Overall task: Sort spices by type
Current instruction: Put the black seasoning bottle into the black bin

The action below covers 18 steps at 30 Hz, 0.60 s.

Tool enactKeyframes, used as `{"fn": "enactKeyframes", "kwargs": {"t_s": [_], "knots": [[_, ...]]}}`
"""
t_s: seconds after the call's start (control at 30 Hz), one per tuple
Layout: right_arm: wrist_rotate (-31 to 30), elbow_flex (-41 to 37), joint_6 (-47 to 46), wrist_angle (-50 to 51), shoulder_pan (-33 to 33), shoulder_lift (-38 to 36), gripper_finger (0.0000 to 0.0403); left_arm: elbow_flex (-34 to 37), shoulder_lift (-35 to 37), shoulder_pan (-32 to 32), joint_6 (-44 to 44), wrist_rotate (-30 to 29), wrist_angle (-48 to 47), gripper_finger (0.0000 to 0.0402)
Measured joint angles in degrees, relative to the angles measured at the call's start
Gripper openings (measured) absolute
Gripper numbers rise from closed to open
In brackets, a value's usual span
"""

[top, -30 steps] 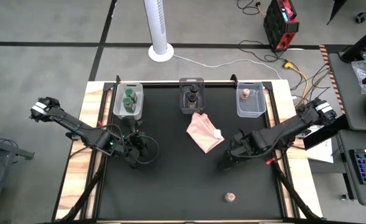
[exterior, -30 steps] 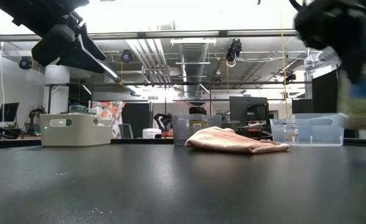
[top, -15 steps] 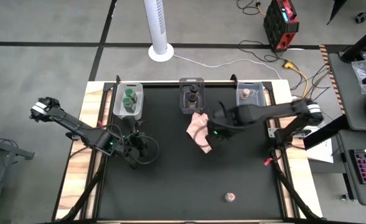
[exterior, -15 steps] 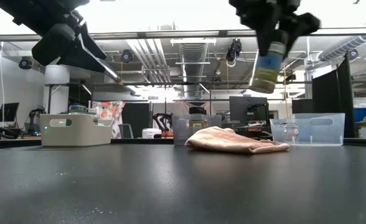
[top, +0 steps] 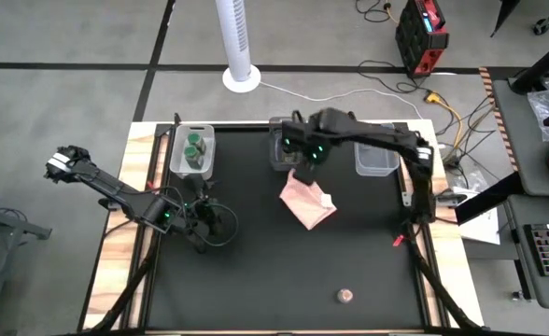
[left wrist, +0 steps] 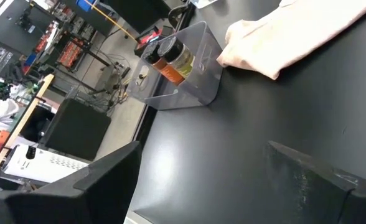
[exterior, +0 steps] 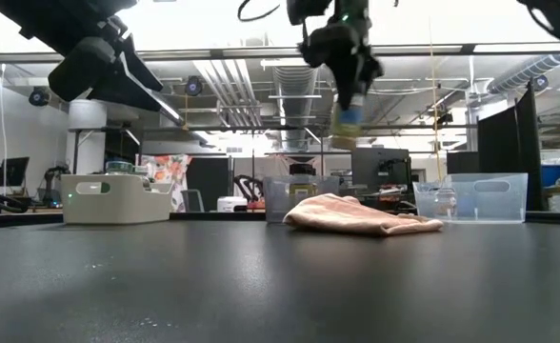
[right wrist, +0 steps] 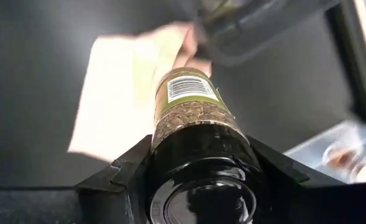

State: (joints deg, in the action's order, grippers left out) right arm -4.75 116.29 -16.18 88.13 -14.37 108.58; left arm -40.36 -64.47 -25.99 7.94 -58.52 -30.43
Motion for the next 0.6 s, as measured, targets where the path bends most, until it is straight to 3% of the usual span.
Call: {"fn": "enactKeyframes", "kwargs": {"t_s": [0.27,0.6], "knots": [[-1.27,10.57,9.44,1.4,-8.1,8.66,0.0194,0.01,0.0,0.01,-0.89,-0.02,-0.03,0.032],[-1.42,14.21,13.31,1.71,-12.48,12.3,0.0194,0.01,0.0,0.01,-0.96,-0.02,-0.03,0.032]]}}
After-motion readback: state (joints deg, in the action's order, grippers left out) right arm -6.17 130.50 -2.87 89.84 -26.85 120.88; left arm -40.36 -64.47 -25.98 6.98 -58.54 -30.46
